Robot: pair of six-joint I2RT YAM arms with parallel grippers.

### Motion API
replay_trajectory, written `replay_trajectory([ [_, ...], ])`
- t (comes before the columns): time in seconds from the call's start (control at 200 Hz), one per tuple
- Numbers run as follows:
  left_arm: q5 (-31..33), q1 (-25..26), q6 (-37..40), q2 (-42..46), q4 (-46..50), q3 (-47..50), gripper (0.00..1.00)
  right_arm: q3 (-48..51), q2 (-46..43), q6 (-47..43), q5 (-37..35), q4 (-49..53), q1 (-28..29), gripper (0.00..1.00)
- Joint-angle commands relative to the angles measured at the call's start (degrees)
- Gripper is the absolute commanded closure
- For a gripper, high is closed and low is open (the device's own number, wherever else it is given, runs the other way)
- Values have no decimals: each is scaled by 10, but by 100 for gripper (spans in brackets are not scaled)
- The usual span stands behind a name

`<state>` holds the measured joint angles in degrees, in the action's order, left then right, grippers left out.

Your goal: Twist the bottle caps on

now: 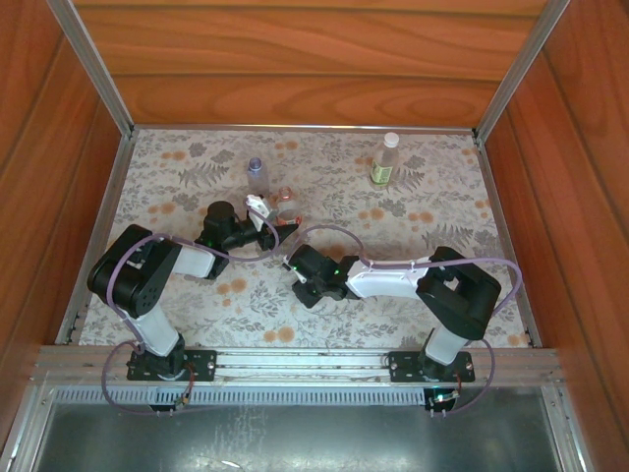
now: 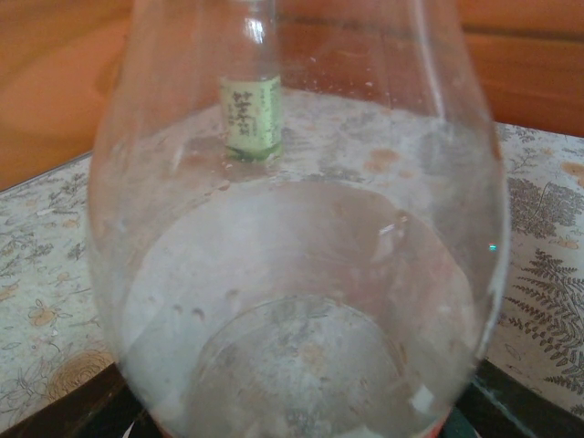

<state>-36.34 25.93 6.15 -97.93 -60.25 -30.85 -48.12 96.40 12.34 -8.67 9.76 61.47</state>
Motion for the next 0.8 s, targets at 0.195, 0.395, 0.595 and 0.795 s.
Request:
replay_trajectory([
  [0.195,-13,-4,-5,-19,37,3,35,14,-8,-6,7,27,-1,60],
  [0.395,-13,-5,-5,-20,36,5,35,13,-8,-8,10,29,-1,60],
  [0.595,-13,-5,-5,-22,37,4,35,11,-8,-11,12,34,0,57],
  [0.795,-15,-5,-4,-24,36,3,35,12,-7,-12,11,41,1,60],
])
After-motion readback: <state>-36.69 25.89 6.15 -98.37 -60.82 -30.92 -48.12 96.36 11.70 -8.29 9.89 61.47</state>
